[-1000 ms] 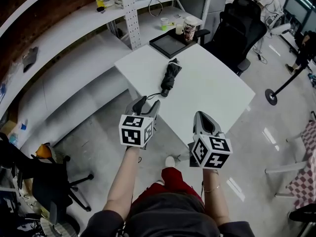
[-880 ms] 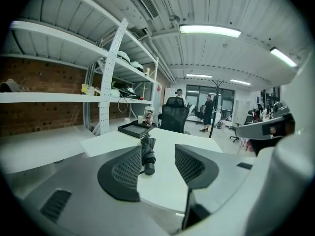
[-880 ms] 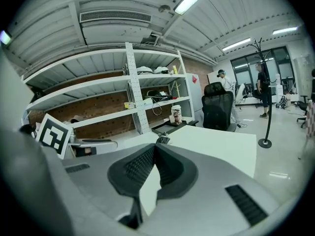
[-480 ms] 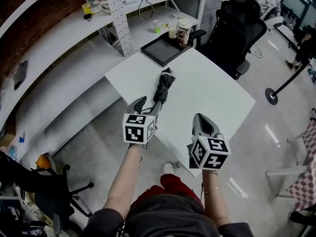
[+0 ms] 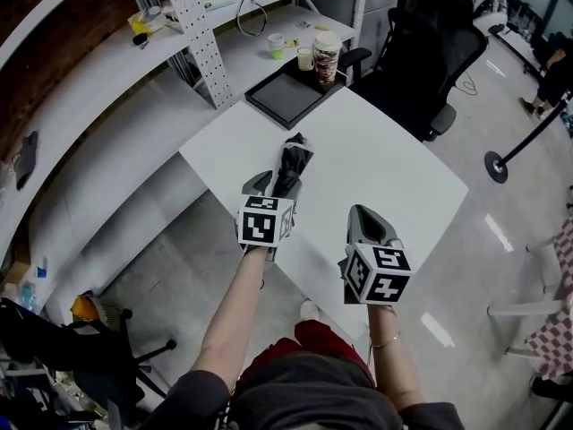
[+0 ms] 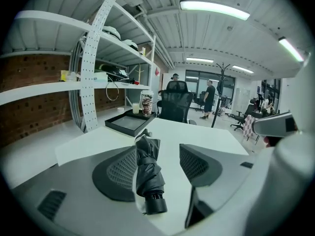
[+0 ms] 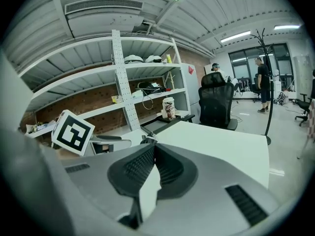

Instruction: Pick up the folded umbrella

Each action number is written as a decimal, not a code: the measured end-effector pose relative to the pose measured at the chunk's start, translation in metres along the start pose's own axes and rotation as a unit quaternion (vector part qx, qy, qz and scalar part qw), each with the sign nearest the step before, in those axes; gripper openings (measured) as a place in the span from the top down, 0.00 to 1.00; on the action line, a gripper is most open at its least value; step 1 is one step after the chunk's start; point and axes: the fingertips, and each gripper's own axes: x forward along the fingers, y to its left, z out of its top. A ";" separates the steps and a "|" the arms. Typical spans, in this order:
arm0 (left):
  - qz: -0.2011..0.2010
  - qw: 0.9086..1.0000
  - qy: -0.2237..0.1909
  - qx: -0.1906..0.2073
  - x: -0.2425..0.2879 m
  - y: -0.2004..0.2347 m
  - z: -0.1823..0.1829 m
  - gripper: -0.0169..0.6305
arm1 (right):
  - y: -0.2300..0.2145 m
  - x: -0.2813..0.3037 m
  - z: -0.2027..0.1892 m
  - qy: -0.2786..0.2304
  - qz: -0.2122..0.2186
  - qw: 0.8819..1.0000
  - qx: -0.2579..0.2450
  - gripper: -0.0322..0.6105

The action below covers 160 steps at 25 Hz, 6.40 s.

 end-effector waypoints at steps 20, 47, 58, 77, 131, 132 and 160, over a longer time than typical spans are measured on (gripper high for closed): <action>0.014 0.995 0.092 -0.032 0.098 0.031 -0.032 0.55 | -0.025 0.074 0.000 0.038 -0.008 0.999 -0.004 0.92; 0.017 0.977 0.211 -0.035 0.145 0.035 -0.065 0.56 | -0.043 0.099 -0.009 0.059 -0.014 0.998 0.007 0.92; 0.048 0.976 0.214 -0.002 0.146 0.036 -0.060 0.58 | -0.036 0.103 -0.014 0.071 -0.003 0.997 0.007 0.92; 0.028 0.989 0.146 -0.010 0.135 0.014 -0.039 0.63 | -0.054 0.099 -0.014 0.080 -0.019 0.997 0.015 0.92; -0.003 0.991 -0.132 0.034 -0.063 -0.038 0.108 0.63 | 0.003 0.014 0.066 -0.044 0.007 0.998 -0.042 0.92; -0.003 0.990 -0.135 0.034 -0.066 -0.038 0.109 0.63 | 0.004 0.013 0.067 -0.046 0.007 0.998 -0.044 0.92; 0.023 0.971 -0.235 0.018 -0.172 -0.026 0.129 0.63 | 0.039 -0.041 0.128 -0.145 0.045 0.985 -0.084 0.92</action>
